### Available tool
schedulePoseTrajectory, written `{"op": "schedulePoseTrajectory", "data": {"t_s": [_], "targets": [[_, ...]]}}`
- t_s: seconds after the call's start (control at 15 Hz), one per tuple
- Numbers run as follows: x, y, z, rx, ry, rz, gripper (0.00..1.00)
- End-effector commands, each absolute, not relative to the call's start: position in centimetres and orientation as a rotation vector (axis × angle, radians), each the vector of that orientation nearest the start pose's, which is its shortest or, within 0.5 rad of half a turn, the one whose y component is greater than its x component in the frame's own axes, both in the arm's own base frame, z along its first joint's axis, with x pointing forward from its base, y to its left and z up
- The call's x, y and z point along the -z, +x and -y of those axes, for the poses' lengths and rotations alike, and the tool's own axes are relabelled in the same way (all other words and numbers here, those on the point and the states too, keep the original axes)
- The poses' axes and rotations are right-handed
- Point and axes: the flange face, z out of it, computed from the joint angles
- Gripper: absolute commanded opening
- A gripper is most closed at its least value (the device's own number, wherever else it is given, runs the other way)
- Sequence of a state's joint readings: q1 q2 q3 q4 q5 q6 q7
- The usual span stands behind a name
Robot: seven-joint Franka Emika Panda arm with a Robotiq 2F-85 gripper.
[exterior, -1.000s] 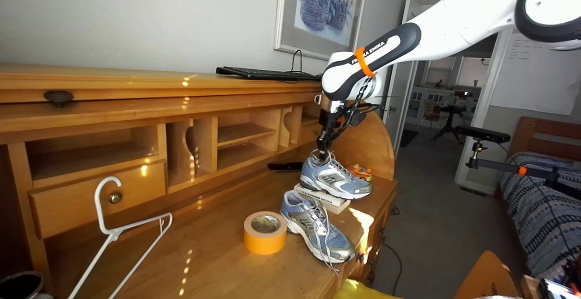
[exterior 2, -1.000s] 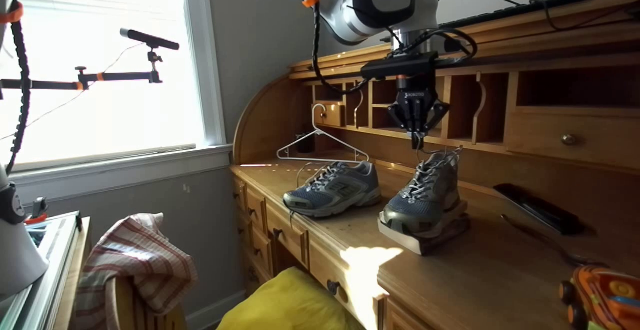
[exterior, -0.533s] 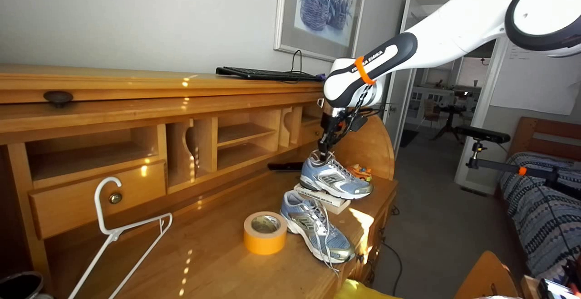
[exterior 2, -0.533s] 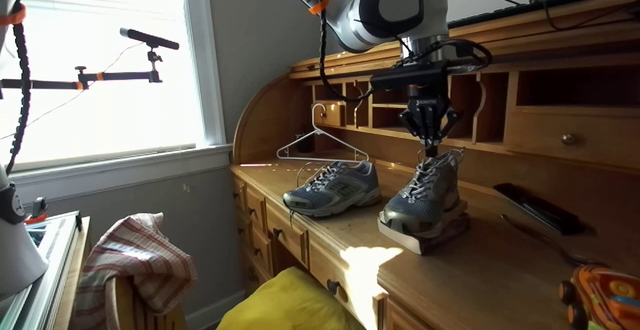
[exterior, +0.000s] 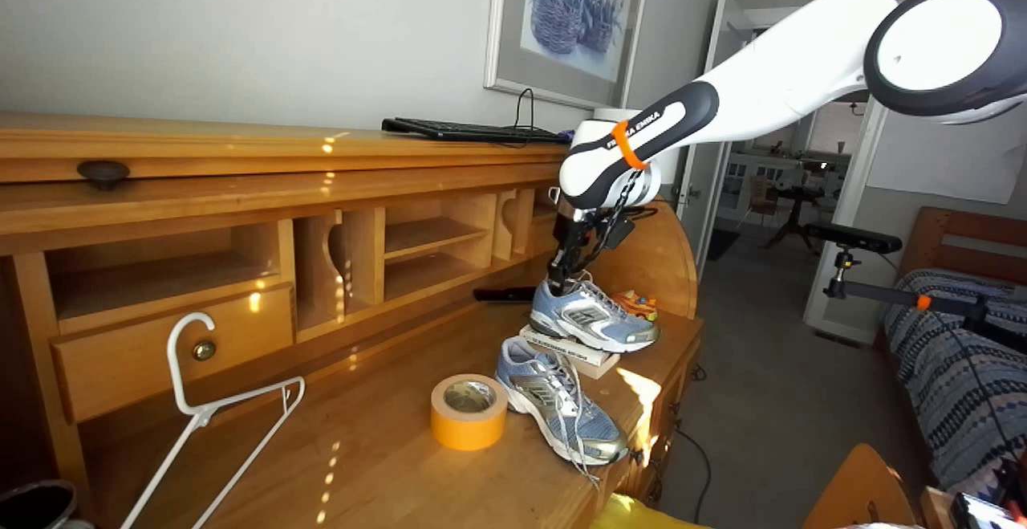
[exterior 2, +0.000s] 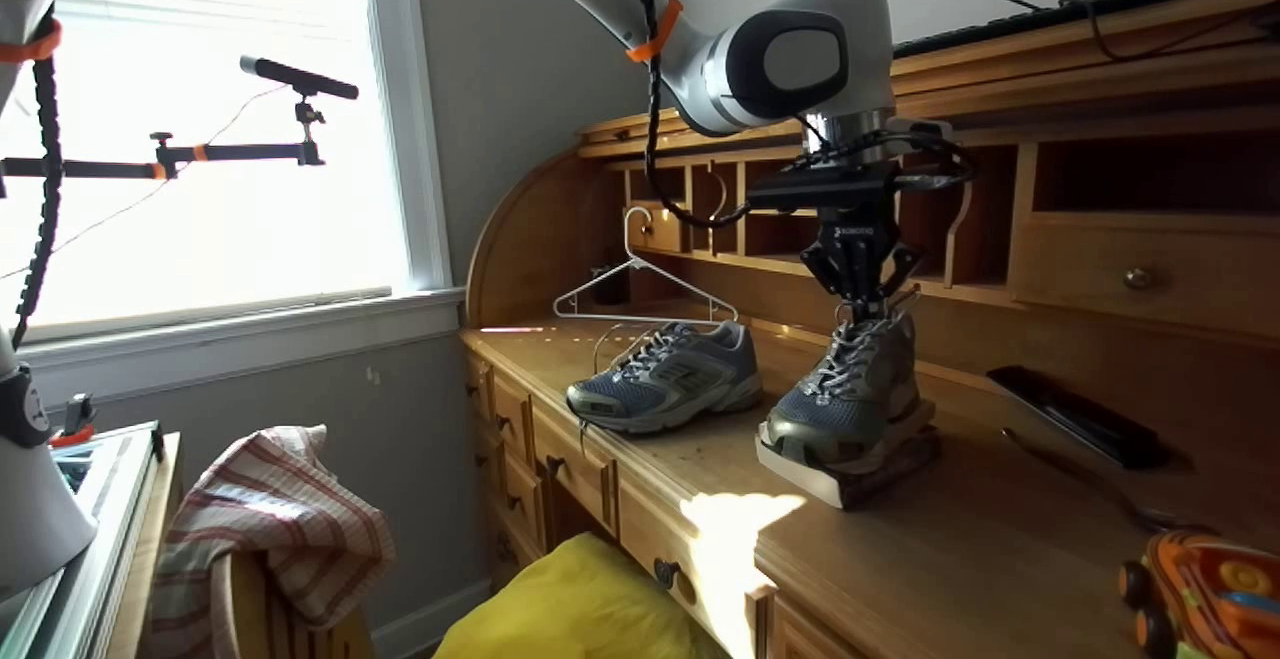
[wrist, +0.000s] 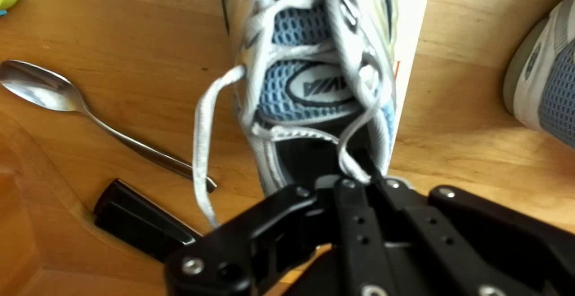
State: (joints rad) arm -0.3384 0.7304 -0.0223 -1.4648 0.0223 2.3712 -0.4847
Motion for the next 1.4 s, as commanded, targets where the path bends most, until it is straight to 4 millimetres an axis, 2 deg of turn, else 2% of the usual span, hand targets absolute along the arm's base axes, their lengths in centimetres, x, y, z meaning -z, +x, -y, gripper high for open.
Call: {"op": "schedulePoseTrajectory", "data": {"t_s": [0.0, 0.2, 0.27, 0.4, 0.8, 1.07, 1.2, 1.27, 1.33], "targets": [[-24.7, 69.7, 26.1, 0.258, -3.195, 0.181, 0.01], [-23.8, 69.7, 26.4, 0.241, -3.196, 0.176, 0.01], [-23.7, 69.7, 26.3, 0.235, -3.198, 0.181, 0.29], [-24.2, 69.7, 26.1, 0.25, -3.196, 0.193, 0.36], [-26.0, 69.7, 25.2, 0.296, -3.198, 0.221, 0.8], [-26.4, 69.8, 24.9, 0.302, -3.194, 0.21, 0.88], [-26.3, 69.8, 25.1, 0.292, -3.195, 0.195, 0.91], [-26.1, 69.9, 25.2, 0.288, -3.2, 0.192, 0.42], [-26.0, 69.9, 25.2, 0.288, -3.202, 0.192, 0.41]]}}
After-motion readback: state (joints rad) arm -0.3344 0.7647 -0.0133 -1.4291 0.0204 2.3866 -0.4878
